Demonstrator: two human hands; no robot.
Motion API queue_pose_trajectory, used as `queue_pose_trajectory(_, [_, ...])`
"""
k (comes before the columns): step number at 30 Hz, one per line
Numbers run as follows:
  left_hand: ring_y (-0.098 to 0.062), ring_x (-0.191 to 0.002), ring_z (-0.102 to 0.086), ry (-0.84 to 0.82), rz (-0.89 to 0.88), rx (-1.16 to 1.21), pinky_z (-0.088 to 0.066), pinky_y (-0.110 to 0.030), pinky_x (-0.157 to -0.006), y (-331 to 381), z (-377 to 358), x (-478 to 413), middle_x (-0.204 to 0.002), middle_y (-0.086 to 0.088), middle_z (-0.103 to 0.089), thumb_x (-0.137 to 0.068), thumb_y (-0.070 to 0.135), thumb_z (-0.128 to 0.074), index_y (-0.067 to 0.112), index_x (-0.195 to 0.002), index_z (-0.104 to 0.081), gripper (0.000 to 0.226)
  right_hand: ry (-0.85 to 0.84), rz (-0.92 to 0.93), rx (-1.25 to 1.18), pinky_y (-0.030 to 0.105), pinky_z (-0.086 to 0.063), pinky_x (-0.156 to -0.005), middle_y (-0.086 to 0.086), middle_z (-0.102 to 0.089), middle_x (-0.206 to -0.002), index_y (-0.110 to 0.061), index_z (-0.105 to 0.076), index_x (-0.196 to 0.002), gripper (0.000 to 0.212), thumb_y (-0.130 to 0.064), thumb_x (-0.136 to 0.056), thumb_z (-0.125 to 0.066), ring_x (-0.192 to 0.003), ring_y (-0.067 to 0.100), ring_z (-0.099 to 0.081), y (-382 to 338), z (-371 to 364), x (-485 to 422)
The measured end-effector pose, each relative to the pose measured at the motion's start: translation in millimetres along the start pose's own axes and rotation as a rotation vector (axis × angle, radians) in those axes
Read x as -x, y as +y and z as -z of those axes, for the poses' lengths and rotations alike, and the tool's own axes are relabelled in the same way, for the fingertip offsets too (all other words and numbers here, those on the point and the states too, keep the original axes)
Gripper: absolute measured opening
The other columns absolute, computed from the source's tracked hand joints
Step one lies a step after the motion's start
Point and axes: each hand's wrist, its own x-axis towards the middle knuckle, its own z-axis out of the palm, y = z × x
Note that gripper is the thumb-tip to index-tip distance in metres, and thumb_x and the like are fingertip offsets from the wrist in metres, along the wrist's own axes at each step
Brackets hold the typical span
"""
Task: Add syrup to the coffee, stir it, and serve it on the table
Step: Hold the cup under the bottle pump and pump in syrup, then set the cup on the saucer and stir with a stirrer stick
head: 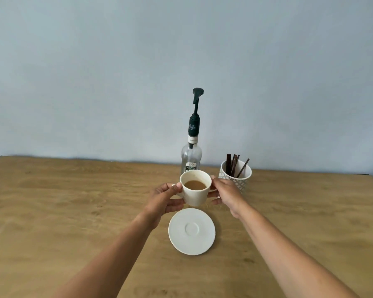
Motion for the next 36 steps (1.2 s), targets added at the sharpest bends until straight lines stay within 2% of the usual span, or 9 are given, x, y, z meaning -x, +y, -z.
queue_pose_trajectory(6, [-0.029, -0.078, -0.074, 0.054, 0.056, -0.02, -0.062, -0.031, -0.065, -41, 0, 10, -0.092, -0.008, -0.075, -0.091, 0.029, -0.07, 0.011, -0.088, -0.064, 0.02, 0.117, -0.045, -0.048, 0.029, -0.05, -0.058, 0.001, -0.07, -0.071, -0.017, -0.071, -0.081, 0.035, -0.03, -0.1, -0.045, -0.066, 0.015, -0.064, 48, -15, 18])
queue_pose_trajectory(9, [-0.025, -0.076, -0.073, 0.05, 0.077, -0.031, -0.062, -0.032, -0.066, -58, 1, 13, -0.091, -0.008, -0.073, -0.093, 0.027, -0.068, 0.012, -0.085, -0.061, 0.019, 0.147, -0.064, -0.034, 0.033, -0.05, -0.061, -0.001, -0.069, -0.071, -0.016, -0.07, -0.084, 0.033, -0.028, -0.1, -0.043, -0.065, 0.013, -0.062, 66, -19, 24])
queue_pose_trajectory(13, [-0.024, -0.086, -0.067, 0.074, 0.077, -0.041, -0.062, -0.034, -0.073, -75, 4, 16, -0.094, -0.014, -0.069, -0.094, 0.022, -0.067, 0.012, -0.082, -0.059, 0.018, 0.166, -0.102, -0.039, 0.032, -0.054, -0.059, 0.005, -0.073, -0.089, -0.014, -0.07, -0.095, 0.03, -0.025, -0.101, -0.042, -0.078, 0.017, -0.068, 82, -24, 32])
queue_pose_trajectory(19, [-0.017, -0.075, -0.067, 0.088, 0.106, -0.034, -0.063, -0.031, -0.072, -89, 9, 21, -0.085, -0.011, -0.065, -0.095, 0.016, -0.066, 0.013, -0.079, -0.058, 0.019, 0.181, -0.138, -0.135, 0.027, -0.055, -0.052, 0.008, -0.072, -0.082, -0.005, -0.069, -0.088, 0.032, -0.016, -0.1, -0.042, -0.071, 0.017, -0.067, 98, -32, 43])
queue_pose_trajectory(23, [-0.016, -0.073, -0.066, 0.117, 0.104, -0.043, -0.063, -0.03, -0.072, -92, 8, 22, -0.083, -0.009, -0.064, -0.096, 0.015, -0.064, 0.012, -0.081, -0.057, 0.017, 0.176, -0.129, -0.153, 0.026, -0.055, -0.052, 0.003, -0.072, -0.08, -0.016, -0.07, -0.083, 0.033, -0.014, -0.1, -0.041, -0.075, 0.017, -0.068, 101, -35, 45])
queue_pose_trajectory(27, [-0.019, -0.079, -0.067, 0.139, 0.102, -0.062, -0.061, -0.037, -0.079, -93, 8, 21, -0.086, -0.01, -0.065, -0.098, 0.016, -0.061, 0.01, -0.087, -0.056, 0.014, 0.161, -0.119, -0.139, 0.035, -0.06, -0.063, 0.005, -0.073, -0.088, -0.019, -0.07, -0.086, 0.032, -0.018, -0.101, -0.041, -0.083, 0.021, -0.069, 104, -35, 42])
queue_pose_trajectory(30, [-0.02, -0.083, -0.064, 0.128, 0.096, -0.106, -0.06, -0.039, -0.079, -95, 11, 21, -0.089, -0.01, -0.064, -0.1, 0.018, -0.058, 0.008, -0.09, -0.056, 0.014, 0.151, -0.113, -0.127, 0.034, -0.06, -0.064, 0.003, -0.072, -0.089, -0.021, -0.07, -0.085, 0.032, -0.017, -0.101, -0.042, -0.083, 0.02, -0.068, 105, -35, 40])
queue_pose_trajectory(33, [-0.018, -0.083, -0.063, 0.115, 0.099, -0.159, -0.062, -0.035, -0.072, -95, 15, 21, -0.09, -0.01, -0.064, -0.1, 0.019, -0.058, 0.007, -0.094, -0.059, 0.014, 0.119, -0.097, -0.093, 0.036, -0.06, -0.069, 0.001, -0.072, -0.091, -0.022, -0.07, -0.087, 0.031, -0.015, -0.1, -0.043, -0.085, 0.019, -0.069, 104, -32, 40])
queue_pose_trajectory(36, [-0.022, -0.09, -0.067, 0.111, 0.099, -0.22, -0.062, -0.034, -0.063, -95, 21, 20, -0.095, -0.014, -0.07, -0.098, 0.02, -0.061, 0.006, -0.096, -0.062, 0.015, 0.111, -0.03, 0.03, 0.039, -0.057, -0.08, -0.004, -0.071, -0.099, -0.021, -0.071, -0.101, 0.024, -0.012, -0.097, -0.049, -0.094, 0.018, -0.067, 93, -21, 36])
